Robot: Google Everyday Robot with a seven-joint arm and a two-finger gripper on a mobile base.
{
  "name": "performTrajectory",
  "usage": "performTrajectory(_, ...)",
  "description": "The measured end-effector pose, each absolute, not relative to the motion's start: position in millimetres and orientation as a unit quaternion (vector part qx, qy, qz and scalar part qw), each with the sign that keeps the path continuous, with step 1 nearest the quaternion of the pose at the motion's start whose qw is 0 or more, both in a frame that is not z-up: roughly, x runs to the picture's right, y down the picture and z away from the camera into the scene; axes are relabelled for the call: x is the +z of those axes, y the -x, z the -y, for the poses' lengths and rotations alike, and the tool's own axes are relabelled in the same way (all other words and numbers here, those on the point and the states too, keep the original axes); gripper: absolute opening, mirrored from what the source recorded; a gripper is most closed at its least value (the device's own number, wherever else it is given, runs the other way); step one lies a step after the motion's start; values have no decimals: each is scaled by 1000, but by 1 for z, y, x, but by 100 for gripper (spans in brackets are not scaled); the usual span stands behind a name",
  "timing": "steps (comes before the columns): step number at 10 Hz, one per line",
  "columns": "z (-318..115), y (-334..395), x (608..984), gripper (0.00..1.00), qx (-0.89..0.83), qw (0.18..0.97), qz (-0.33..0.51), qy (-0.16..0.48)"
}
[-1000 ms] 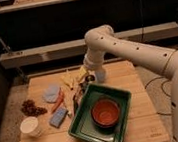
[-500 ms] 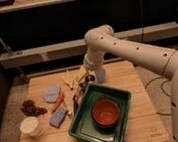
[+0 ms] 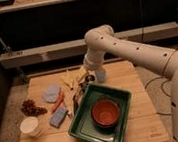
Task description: Stack cups on top of each other
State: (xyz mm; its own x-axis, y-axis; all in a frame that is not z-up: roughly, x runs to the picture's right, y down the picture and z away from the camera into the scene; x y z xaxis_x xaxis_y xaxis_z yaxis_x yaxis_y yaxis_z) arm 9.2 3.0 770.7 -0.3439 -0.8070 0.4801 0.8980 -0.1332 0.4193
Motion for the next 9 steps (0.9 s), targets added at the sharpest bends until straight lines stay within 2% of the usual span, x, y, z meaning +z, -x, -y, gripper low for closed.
performTrajectory(2, -3, -9, 771, 80, -749, 569, 331, 70)
performTrajectory(6, 10, -4, 781, 80, -700, 653, 266, 116)
performTrajectory(9, 12, -1, 785, 80, -695, 657, 267, 115)
